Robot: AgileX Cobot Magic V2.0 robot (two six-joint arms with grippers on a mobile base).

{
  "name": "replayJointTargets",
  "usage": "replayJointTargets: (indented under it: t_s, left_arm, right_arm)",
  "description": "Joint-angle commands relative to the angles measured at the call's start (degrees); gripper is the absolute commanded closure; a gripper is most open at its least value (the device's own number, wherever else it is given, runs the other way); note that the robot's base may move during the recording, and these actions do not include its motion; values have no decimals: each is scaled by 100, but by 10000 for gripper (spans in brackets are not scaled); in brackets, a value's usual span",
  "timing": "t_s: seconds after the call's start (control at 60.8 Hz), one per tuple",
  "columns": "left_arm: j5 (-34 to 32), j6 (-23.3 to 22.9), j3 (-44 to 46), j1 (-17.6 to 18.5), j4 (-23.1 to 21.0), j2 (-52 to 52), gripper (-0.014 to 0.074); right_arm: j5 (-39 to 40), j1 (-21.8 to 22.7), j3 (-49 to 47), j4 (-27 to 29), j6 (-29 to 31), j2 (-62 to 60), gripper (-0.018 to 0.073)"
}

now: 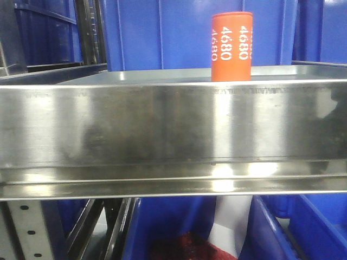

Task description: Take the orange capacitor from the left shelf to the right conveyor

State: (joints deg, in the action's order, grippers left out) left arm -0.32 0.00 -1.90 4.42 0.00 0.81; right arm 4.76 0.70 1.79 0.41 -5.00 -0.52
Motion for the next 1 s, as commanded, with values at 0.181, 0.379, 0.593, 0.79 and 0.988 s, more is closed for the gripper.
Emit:
replayJointTargets:
  t_s: [0.181,0.379,0.593,0.79,0.988]
  left_arm:
    - [-484,0,45,-14,-31,-58,701]
    - [-484,0,45,-14,-31,-58,701]
    - [-484,0,45,-14,-31,-58,701]
    - [-484,0,45,-14,-31,-58,701]
    - [-484,0,45,-14,-31,-58,701]
  right_arm:
    - [589,24,10,-41,59,-116,503]
    - [859,24,10,-41,54,-116,503]
    - [2248,24,10,-41,-522,-116,503]
    - [2040,5,-541,-720,-1568,-111,503]
    - [330,-424,-2132,-3039,-3480,527,503]
